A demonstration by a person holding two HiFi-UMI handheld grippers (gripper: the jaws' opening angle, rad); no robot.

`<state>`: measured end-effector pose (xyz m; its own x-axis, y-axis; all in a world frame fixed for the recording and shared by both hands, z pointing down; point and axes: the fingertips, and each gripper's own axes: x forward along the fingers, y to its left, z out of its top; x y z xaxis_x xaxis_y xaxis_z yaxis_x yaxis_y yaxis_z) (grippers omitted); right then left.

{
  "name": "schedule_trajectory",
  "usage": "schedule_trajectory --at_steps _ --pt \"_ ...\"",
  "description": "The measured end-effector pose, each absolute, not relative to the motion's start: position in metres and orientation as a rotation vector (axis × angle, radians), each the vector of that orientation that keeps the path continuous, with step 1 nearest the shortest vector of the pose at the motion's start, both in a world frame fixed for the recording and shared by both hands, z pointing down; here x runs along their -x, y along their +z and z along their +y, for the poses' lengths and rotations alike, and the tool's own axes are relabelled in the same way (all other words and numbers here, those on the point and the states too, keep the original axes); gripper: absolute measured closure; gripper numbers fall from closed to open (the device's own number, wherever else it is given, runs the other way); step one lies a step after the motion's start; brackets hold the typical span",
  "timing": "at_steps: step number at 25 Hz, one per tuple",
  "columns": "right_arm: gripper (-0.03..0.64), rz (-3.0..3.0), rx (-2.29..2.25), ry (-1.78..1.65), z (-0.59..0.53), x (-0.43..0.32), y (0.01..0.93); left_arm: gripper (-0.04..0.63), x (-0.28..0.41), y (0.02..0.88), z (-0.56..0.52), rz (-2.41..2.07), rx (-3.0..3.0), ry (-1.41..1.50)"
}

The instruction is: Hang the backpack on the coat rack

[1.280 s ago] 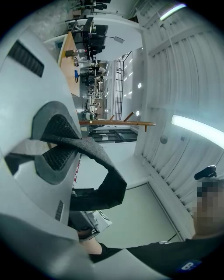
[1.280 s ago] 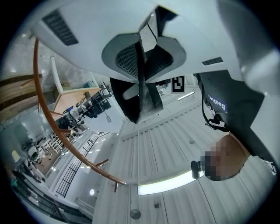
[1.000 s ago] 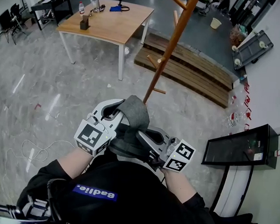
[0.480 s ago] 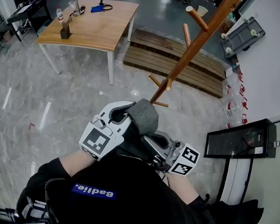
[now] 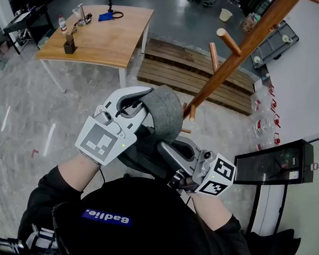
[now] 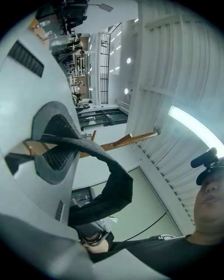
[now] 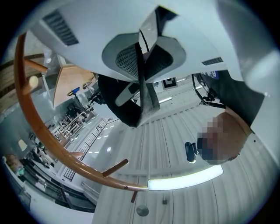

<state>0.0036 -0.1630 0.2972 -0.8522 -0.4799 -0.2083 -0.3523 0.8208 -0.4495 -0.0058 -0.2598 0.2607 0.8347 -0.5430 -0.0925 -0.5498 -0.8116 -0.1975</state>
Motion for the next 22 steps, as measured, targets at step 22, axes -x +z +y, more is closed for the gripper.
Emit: schedule_trajectory --at_steps 22 --pt "0.583 2.710 0.578 -0.149 -0.216 -0.035 0.134 0.558 -0.039 0.086 -0.343 0.711 2.608 0.134"
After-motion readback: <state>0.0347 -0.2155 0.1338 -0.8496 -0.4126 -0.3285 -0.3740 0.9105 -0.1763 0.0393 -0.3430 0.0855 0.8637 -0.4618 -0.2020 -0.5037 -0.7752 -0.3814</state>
